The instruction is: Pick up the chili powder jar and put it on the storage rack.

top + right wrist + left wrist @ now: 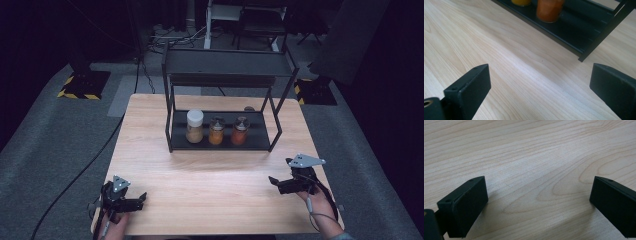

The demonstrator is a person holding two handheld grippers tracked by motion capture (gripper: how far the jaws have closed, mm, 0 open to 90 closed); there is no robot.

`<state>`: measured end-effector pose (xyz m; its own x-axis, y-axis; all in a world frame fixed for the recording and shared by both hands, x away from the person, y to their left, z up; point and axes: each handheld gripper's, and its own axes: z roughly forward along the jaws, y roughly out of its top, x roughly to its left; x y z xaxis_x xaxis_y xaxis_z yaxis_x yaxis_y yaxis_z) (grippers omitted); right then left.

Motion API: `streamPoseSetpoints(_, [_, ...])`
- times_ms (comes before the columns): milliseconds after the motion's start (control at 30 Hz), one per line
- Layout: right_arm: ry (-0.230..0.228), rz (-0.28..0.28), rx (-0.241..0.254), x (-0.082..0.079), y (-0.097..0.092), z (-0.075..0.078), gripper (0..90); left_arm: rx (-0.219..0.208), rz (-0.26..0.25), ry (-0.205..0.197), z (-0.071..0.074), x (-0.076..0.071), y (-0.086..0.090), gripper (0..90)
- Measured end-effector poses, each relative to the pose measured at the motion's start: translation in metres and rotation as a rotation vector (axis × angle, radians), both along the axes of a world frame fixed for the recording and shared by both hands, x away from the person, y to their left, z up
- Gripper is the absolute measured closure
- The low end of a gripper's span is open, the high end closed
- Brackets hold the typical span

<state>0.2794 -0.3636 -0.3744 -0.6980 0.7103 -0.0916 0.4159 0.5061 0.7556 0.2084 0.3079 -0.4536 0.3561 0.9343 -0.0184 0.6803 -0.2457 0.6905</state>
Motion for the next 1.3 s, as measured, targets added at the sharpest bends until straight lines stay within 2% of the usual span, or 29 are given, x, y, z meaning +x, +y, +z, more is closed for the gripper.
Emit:
streamPoseSetpoints(433, [0.003,0.018,-0.024,-0.006,-0.008,-0.026,2.7,0.0,0.0,0.0,0.0,0.0,0.0,1.4])
streamPoseSetpoints(833, [0.032,0.011,-0.064,-0.008,-0.013,-0.049,2.7,0.0,0.0,0.0,0.0,0.0,0.0,1.4])
streamPoseSetpoints(1067, [0.073,0.003,-0.108,-0.006,-0.011,-0.06,2.7,0.0,0.0,0.0,0.0,0.0,0.0,1.4])
streamPoseSetpoints(1133, [0.067,-0.002,-0.1,-0.008,-0.012,-0.065,2.2,-0.001,0.001,0.001,0.0,0.0,0.0,1.4])
streamPoseSetpoints(1300, [0.074,-0.027,-0.029,-0.01,-0.022,-0.075,0.0,0.0,0.0,0.0,0.0,0.0,0.0,1.4])
